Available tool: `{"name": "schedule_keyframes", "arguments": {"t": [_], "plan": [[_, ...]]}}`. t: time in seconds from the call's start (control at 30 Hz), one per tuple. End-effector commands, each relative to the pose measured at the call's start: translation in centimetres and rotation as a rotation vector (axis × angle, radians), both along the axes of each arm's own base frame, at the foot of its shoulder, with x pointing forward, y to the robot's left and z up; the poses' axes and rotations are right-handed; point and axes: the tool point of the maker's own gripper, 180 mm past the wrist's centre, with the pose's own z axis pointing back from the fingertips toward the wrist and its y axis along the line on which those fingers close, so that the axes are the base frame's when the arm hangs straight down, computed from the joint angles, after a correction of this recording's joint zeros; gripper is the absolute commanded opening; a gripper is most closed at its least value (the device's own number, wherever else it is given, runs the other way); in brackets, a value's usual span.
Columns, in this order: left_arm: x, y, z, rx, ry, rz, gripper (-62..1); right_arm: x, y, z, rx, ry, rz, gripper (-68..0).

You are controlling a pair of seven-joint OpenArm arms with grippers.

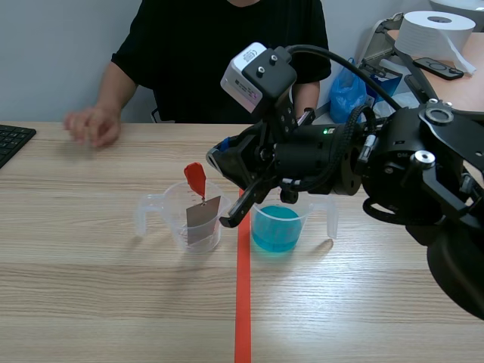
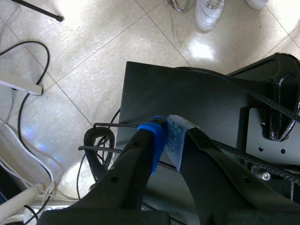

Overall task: Do the redox reaction experiment.
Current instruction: 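Lift the metal plate out of the left beaker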

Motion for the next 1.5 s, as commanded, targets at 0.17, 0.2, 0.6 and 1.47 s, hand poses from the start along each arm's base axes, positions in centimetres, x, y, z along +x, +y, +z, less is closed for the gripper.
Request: {"name": "schedule_keyframes", "arguments": {"t": [0.17,0.2,0.6,1.47], "plan": [[-0.1,0.1,0.2,0.001,-0.009,0.002,-58.2,0.4,0.0,1.3,0.018,-0.035,0.005,-66.9],[-0.1,0.1,0.2,0.001,-0.009,0.002,-58.2,0.4,0.0,1.3,0.018,-0.035,0.005,-66.9],[-0.1,0.1,0.2,0.001,-0.009,0.002,-58.2,0.4,0.0,1.3,0.018,-0.035,0.005,-66.9],[-0.1,0.1,0.2,0.001,-0.009,0.002,-58.2,-3.3,-5.5,3.5,0.019,-0.040,0.035,-66.9]]}}
